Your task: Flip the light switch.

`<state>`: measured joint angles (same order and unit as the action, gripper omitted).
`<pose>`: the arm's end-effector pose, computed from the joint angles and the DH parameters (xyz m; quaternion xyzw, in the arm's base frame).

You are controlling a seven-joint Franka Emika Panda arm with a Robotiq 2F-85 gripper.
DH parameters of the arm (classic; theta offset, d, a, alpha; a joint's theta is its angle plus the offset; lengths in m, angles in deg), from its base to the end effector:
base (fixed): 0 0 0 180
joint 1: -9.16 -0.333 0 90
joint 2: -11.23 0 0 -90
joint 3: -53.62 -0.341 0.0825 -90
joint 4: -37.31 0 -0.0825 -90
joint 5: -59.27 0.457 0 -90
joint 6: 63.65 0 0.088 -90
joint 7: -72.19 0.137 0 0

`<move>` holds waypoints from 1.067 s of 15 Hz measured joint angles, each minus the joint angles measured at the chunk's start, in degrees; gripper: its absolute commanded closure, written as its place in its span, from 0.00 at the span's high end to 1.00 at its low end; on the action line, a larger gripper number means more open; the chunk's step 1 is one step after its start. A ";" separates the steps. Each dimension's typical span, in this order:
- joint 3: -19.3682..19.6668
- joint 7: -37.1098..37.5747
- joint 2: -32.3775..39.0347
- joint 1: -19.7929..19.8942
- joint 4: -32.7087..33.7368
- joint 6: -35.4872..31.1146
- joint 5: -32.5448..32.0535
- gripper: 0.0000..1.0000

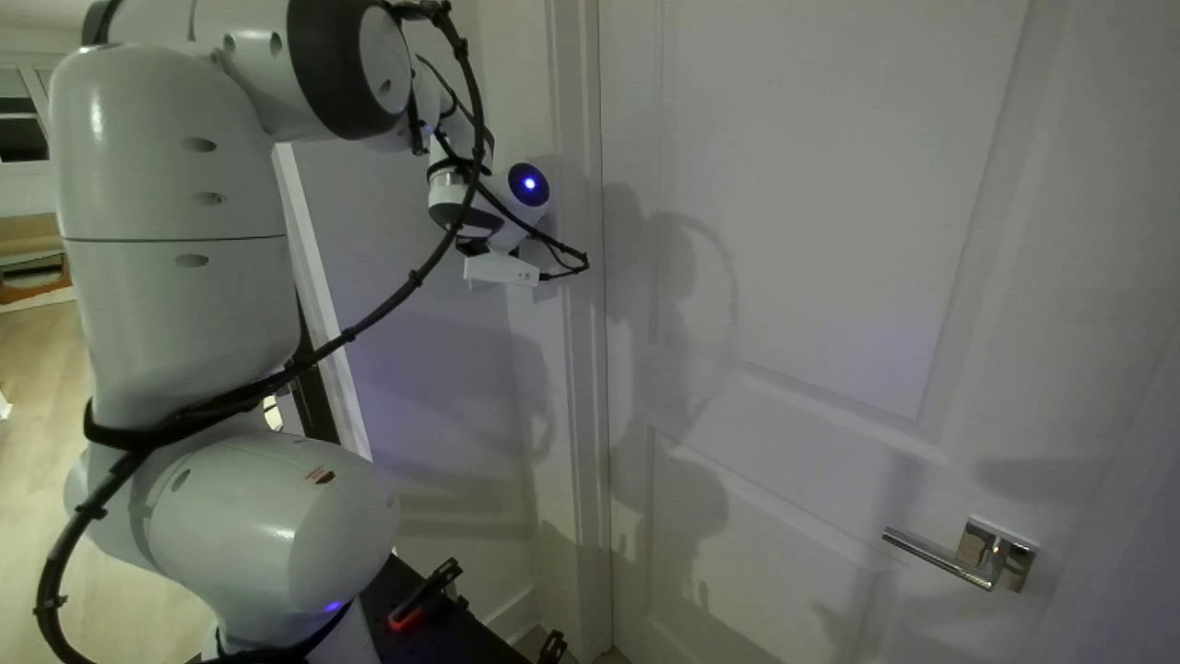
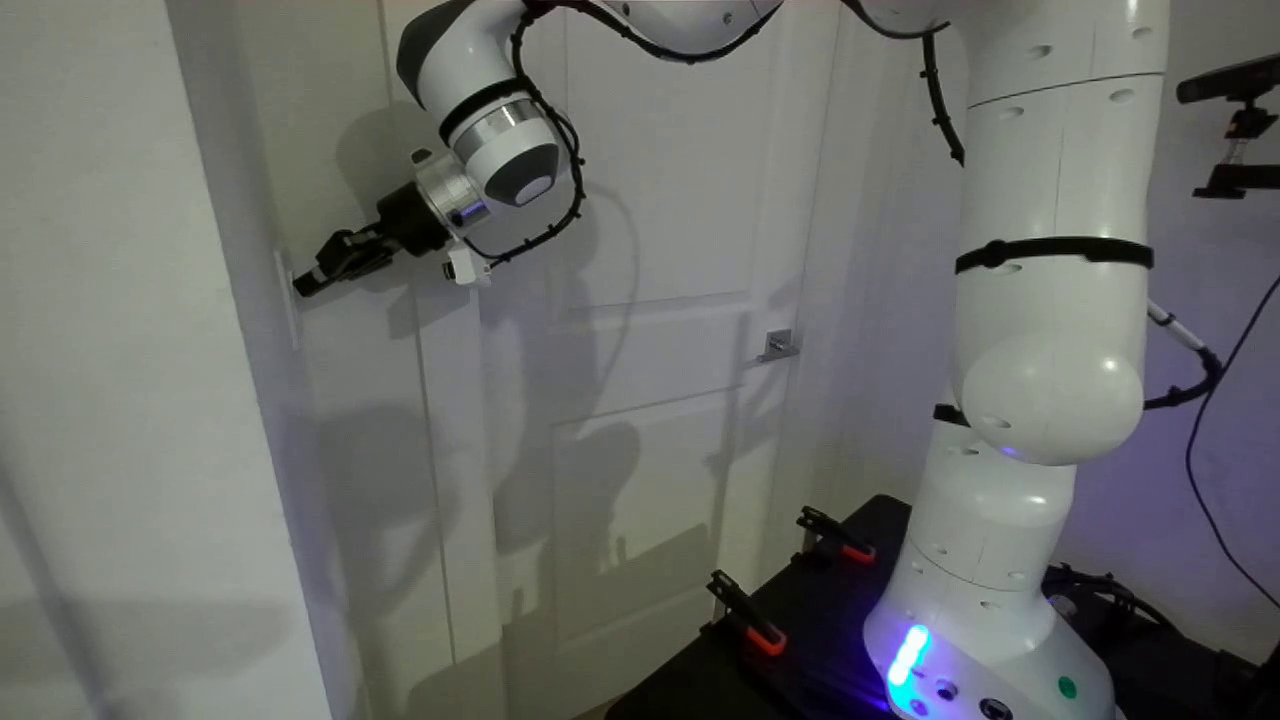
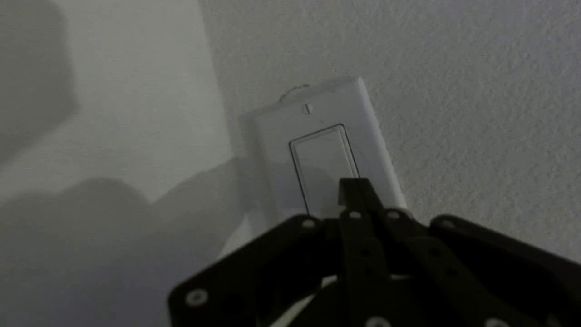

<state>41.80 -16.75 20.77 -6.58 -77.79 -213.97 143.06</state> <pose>0.6216 0.3110 0.3742 -0.7983 -0.3492 -0.3736 0.3180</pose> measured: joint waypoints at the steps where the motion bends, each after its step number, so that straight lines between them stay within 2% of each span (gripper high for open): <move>1: 0.00 -0.79 0.00 0.00 0.04 0.00 0.66 0.00; 7: 0.00 -5.15 -0.02 -0.01 0.39 0.03 4.16 0.00; 11: 0.00 -4.62 -0.02 0.00 0.40 -0.03 4.00 0.00; 13: -0.01 -1.17 -0.03 -0.13 0.41 -0.41 2.03 0.00; 16: 0.00 10.30 0.02 -0.44 0.14 -1.58 -5.35 0.00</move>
<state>41.79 -6.45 20.79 -7.03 -77.65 -215.55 137.71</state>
